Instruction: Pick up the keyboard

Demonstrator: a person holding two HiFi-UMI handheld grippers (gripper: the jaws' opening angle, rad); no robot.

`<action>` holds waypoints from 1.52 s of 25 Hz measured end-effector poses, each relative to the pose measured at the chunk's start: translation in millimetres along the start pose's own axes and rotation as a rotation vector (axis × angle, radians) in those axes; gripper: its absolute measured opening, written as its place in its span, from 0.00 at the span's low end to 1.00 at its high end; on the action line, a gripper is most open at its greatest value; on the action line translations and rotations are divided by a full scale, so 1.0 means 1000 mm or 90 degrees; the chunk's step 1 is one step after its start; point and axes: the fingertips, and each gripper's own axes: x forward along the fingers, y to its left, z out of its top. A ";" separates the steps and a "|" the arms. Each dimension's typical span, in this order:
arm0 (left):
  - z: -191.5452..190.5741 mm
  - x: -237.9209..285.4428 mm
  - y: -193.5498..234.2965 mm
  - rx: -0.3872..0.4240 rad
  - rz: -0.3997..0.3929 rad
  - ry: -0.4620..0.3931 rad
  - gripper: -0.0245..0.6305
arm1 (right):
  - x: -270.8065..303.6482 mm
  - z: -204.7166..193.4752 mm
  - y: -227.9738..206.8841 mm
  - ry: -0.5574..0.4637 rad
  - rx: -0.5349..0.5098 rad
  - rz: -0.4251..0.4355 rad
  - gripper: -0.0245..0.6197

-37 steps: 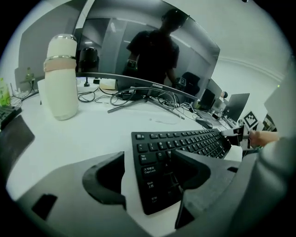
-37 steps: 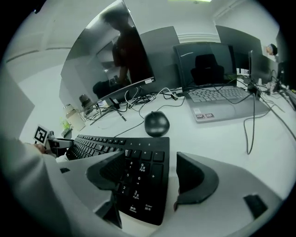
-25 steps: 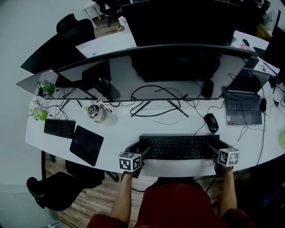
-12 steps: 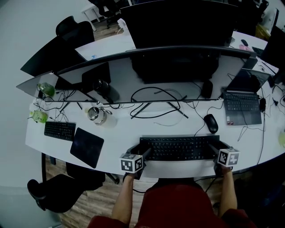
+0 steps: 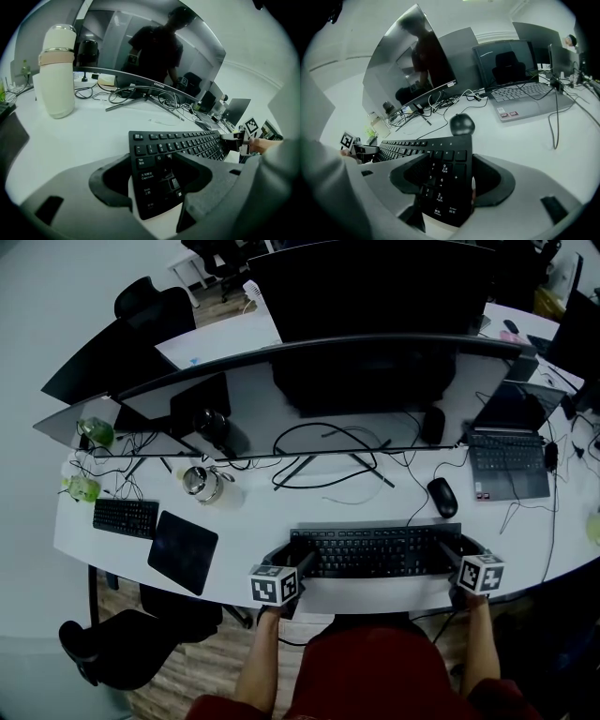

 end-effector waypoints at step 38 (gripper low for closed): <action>0.179 -0.111 -0.057 0.106 0.019 -0.317 0.46 | -0.116 0.167 0.054 -0.312 -0.091 0.026 0.45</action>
